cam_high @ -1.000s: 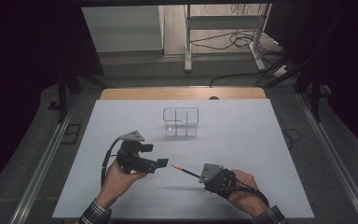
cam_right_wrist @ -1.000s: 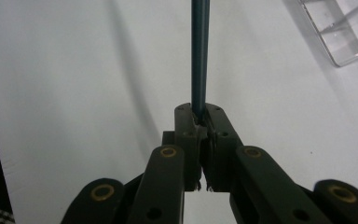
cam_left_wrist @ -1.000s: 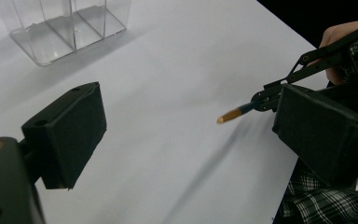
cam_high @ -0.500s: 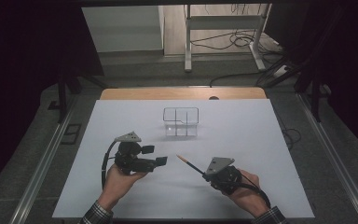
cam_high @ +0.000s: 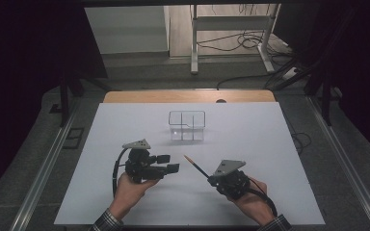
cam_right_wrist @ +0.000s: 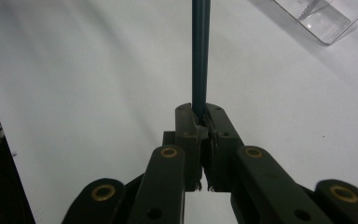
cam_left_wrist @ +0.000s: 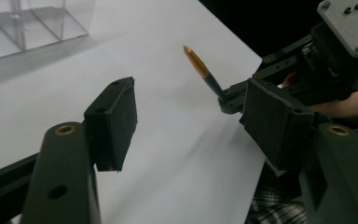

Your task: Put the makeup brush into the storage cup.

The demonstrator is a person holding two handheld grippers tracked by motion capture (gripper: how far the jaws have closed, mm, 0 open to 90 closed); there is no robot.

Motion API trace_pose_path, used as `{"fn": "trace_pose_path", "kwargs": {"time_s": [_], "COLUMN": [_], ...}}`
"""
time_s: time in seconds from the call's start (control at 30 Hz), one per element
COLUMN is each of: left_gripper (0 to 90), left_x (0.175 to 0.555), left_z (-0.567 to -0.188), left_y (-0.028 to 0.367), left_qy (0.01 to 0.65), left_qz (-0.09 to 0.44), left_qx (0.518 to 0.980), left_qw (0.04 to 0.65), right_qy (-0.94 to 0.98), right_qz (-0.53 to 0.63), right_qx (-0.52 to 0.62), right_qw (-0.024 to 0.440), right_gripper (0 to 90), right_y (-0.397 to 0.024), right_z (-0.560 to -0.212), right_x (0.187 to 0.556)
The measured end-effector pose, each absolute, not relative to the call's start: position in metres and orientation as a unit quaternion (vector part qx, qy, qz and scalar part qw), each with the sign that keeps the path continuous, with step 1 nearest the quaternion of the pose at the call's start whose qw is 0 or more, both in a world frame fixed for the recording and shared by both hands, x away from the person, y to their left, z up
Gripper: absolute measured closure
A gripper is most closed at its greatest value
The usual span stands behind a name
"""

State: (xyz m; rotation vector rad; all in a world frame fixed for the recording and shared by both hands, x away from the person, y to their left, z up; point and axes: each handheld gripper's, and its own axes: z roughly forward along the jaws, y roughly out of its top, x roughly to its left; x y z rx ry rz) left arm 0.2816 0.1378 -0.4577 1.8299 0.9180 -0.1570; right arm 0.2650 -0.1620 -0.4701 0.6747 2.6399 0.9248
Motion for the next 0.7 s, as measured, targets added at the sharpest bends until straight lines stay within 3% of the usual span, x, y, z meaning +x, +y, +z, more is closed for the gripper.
{"fn": "trace_pose_path", "kwargs": {"time_s": [0.7], "left_gripper": [63.6], "left_x": [0.288], "left_z": [-0.472], "left_y": [0.112], "left_qy": [0.382], "left_qz": [-0.102], "left_qx": [0.747], "left_qw": [0.534], "right_qy": [0.899], "right_qz": [0.341], "right_qx": [0.25], "right_qw": [0.116], "right_gripper": [84.7], "right_y": [-0.15], "right_z": [-0.471], "right_x": [0.261]}}
